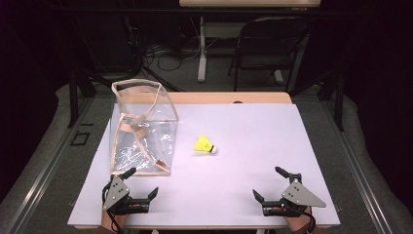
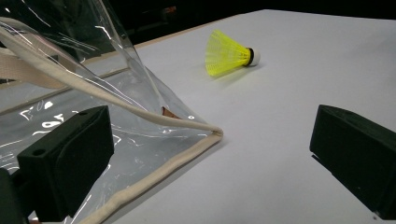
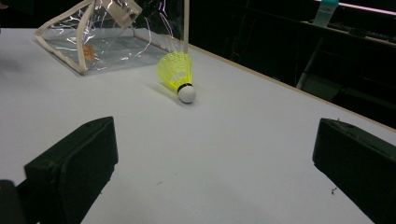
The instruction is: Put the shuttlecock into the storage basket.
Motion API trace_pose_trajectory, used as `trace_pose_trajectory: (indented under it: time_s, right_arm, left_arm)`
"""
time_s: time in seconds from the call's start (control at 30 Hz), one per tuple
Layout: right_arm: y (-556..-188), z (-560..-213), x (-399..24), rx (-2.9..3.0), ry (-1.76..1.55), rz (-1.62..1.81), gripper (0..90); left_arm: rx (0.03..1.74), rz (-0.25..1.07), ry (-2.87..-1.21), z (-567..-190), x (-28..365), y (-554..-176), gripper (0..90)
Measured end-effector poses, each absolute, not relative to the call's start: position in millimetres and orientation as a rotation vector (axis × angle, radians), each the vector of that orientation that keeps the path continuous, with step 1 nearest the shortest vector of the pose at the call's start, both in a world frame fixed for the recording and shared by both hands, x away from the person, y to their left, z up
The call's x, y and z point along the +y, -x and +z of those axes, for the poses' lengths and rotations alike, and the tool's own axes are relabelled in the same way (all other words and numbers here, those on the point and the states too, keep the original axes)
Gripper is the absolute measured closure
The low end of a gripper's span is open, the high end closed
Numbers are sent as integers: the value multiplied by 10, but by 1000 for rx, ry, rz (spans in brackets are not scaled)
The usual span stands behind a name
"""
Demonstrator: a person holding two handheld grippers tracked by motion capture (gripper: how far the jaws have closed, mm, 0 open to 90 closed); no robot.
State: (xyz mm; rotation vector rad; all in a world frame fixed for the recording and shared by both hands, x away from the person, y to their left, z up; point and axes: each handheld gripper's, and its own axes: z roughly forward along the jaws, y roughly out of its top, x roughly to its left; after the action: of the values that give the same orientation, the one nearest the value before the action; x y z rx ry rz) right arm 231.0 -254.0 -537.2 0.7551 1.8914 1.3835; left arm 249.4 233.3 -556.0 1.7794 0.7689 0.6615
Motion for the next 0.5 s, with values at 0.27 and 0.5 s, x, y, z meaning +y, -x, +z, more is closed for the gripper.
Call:
trace_pose_trajectory:
  time_s: [0.27, 0.5]
  right_arm:
    - [-2328, -5381, -2555, 1899, -768, 1377, 0]
    - [-2345, -5392, -2543, 1908, -767, 1370, 0]
  left_arm:
    - [752, 640, -1814, -5562, 2287, -2521, 0]
    - [740, 619, -1832, -5547, 2254, -2554, 0]
